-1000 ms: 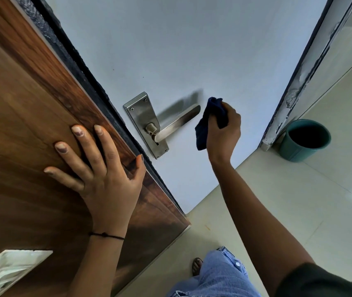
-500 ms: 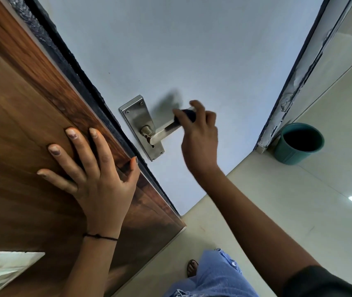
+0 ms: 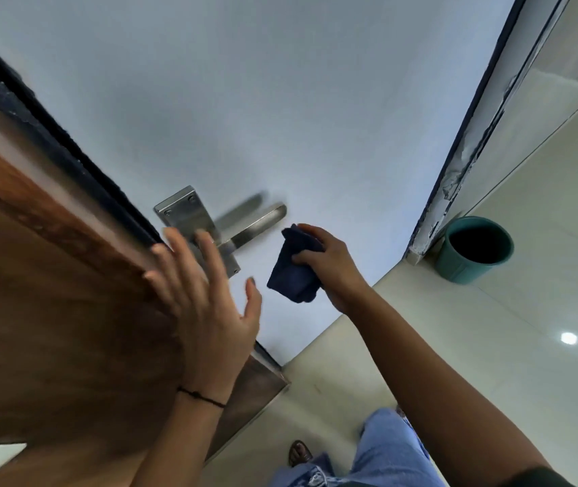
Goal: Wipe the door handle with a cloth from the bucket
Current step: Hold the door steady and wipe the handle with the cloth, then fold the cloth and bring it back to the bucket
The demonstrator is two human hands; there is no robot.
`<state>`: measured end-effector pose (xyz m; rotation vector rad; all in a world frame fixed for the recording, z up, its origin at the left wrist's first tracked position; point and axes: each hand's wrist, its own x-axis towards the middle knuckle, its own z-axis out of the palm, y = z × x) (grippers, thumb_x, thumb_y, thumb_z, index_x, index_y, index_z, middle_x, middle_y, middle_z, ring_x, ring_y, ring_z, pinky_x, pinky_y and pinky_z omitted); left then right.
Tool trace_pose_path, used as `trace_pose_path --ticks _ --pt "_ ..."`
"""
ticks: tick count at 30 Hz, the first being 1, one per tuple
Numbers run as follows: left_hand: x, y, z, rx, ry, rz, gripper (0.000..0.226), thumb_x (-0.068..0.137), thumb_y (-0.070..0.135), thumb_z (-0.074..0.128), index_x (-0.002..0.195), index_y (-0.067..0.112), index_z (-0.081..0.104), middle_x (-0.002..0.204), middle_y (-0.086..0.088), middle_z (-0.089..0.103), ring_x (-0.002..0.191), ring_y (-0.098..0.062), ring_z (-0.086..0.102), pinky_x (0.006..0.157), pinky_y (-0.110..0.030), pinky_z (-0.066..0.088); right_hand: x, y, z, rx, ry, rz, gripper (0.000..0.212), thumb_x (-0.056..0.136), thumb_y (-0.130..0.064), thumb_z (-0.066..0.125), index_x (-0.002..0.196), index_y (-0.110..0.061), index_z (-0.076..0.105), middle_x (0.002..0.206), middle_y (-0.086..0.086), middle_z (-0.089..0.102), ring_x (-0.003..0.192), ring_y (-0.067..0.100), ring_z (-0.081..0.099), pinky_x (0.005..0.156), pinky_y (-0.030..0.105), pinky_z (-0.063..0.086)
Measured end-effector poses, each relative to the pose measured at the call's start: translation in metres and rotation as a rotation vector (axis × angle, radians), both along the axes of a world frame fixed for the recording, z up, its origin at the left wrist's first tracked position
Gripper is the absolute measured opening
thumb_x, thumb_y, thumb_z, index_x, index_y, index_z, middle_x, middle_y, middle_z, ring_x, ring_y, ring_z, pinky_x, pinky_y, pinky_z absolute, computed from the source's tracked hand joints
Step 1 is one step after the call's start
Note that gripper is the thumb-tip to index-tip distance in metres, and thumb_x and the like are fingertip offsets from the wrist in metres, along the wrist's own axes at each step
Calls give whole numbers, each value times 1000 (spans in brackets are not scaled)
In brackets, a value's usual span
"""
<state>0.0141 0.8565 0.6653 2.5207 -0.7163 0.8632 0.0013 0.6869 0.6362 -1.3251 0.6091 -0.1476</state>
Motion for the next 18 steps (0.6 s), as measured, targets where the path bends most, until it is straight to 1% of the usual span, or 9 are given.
trace_pose_path --ticks 3,5,6,8,9,10,12,15,18 --pt "-17 -60 -13 -105 268 -281 77 90 31 53 151 6 13 160 -15 5 149 -21 -3 120 -48 10 -33 -51 -1 114 -18 -108 48 83 -3 65 128 -17 57 120 9 65 107 26 64 87 40 55" --pt "-33 -104 -18 -244 643 -376 70 96 42 50 152 15 17 160 0 13 148 -11 8 120 -40 18 -62 -90 1 182 -55 -147 38 85 -6 65 121 -14 62 116 11 69 104 25 67 84 39 55" --pt "-42 -129 -19 -318 889 -382 69 93 49 52 150 20 25 156 6 24 144 -7 21 118 -34 24 -78 -112 3 218 -82 -169 33 86 -6 64 118 -14 64 113 11 71 102 24 68 85 39 55" --pt "-60 -180 -19 -454 1376 -399 56 80 62 60 123 27 56 124 10 61 116 -11 55 98 -28 44 -109 -156 7 261 -132 -208 30 88 -4 61 116 -12 66 110 10 73 100 21 69 87 37 55" --pt "-69 -205 -19 -514 1551 -422 49 74 64 65 103 24 64 102 9 68 99 -17 63 87 -30 48 -125 -176 9 266 -147 -228 29 89 -3 59 116 -11 66 109 9 73 99 19 69 88 36 55" --pt "-76 -226 -21 -567 1678 -443 48 71 59 68 95 18 67 95 4 72 94 -21 67 86 -34 51 -139 -192 9 274 -153 -258 29 89 -2 58 116 -10 66 109 8 73 99 18 69 88 35 54" --pt "-93 -272 -23 -643 1820 -493 46 72 42 68 101 8 69 101 -8 74 99 -25 70 90 -39 53 -170 -231 9 273 -143 -336 30 89 -2 58 118 -8 63 113 11 71 102 19 68 91 37 52" --pt "-115 -335 -23 -689 1818 -544 30 86 23 64 97 -4 65 100 -14 73 94 -25 69 81 -33 56 -211 -284 8 210 -86 -432 32 88 -5 60 120 -7 58 115 14 69 102 24 67 85 40 54" --pt "-130 -395 -22 -680 1770 -545 20 89 19 64 86 0 61 89 -21 66 85 -26 62 75 -36 49 -245 -329 6 45 48 -485 32 87 -12 66 116 -13 54 110 9 70 99 23 68 83 44 58"
